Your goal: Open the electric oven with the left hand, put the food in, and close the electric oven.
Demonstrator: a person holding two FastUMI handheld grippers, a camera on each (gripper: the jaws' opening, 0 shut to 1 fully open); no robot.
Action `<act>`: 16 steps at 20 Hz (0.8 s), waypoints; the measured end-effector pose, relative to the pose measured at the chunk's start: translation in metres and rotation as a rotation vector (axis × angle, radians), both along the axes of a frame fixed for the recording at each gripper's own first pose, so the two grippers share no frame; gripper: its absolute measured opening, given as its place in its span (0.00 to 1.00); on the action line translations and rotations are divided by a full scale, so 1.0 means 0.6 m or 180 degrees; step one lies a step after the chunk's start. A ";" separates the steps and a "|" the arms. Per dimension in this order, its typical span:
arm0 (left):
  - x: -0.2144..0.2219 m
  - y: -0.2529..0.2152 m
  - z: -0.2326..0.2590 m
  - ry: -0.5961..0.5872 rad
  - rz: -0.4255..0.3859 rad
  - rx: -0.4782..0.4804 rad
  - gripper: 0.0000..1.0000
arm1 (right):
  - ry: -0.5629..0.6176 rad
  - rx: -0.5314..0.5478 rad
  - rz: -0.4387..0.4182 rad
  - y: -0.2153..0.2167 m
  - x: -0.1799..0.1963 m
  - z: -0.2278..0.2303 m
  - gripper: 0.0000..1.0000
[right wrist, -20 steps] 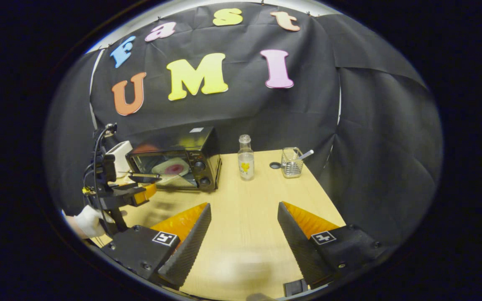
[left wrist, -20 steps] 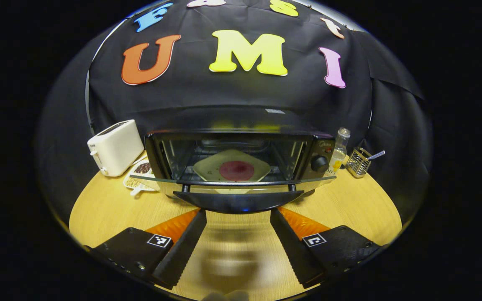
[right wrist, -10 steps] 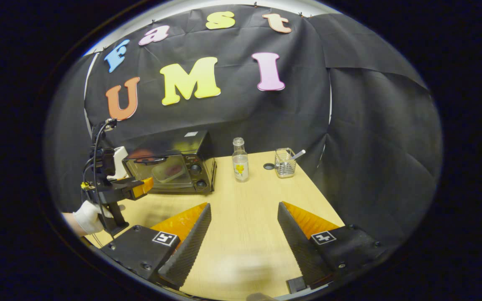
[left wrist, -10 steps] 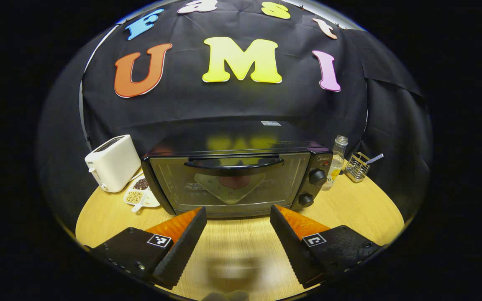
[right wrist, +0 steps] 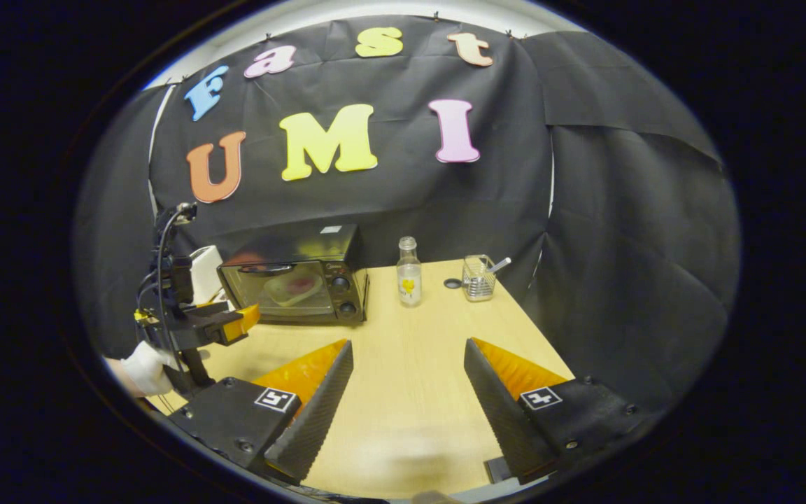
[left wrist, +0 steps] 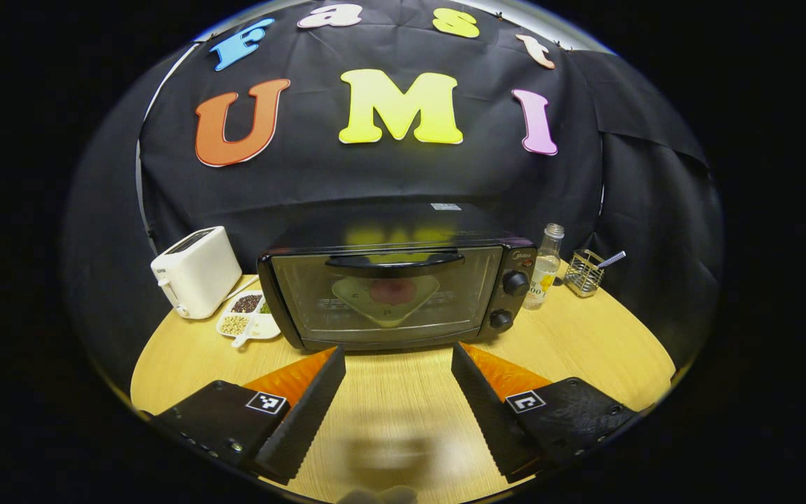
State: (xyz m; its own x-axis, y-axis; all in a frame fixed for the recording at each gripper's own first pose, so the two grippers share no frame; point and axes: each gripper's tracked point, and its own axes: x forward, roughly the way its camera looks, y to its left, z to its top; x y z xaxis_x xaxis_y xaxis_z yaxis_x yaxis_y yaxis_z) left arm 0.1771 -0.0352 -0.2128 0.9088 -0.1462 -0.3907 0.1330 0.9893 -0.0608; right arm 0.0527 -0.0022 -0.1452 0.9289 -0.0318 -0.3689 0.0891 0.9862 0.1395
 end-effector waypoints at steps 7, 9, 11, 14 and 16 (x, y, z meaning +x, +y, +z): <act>-0.080 0.001 0.071 -0.0245 0.0070 0.0052 0.98 | -0.0227 -0.0007 0.0012 -0.026 -0.048 0.048 0.96; -0.113 -0.007 0.117 -0.0399 0.0105 0.0002 0.98 | -0.0339 -0.0024 0.0053 -0.041 -0.063 0.071 0.96; -0.154 -0.014 0.162 -0.0525 0.0160 -0.0029 0.98 | -0.0457 -0.0058 0.0105 -0.061 -0.082 0.094 0.96; -0.223 -0.027 0.227 -0.0739 0.0270 -0.0084 0.97 | -0.0621 -0.0075 0.0184 -0.091 -0.124 0.127 0.96; -0.277 -0.037 0.264 -0.0863 0.0321 -0.0043 0.97 | -0.0782 -0.0024 0.0213 -0.113 -0.157 0.154 0.96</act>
State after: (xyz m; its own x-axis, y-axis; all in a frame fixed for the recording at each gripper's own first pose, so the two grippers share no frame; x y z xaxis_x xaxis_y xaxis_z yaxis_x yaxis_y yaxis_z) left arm 0.0109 -0.0575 -0.0543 0.9901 -0.0533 -0.1301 0.0472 0.9976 -0.0498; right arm -0.0417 -0.0703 -0.0527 0.9908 0.0310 -0.1318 -0.0122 0.9899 0.1416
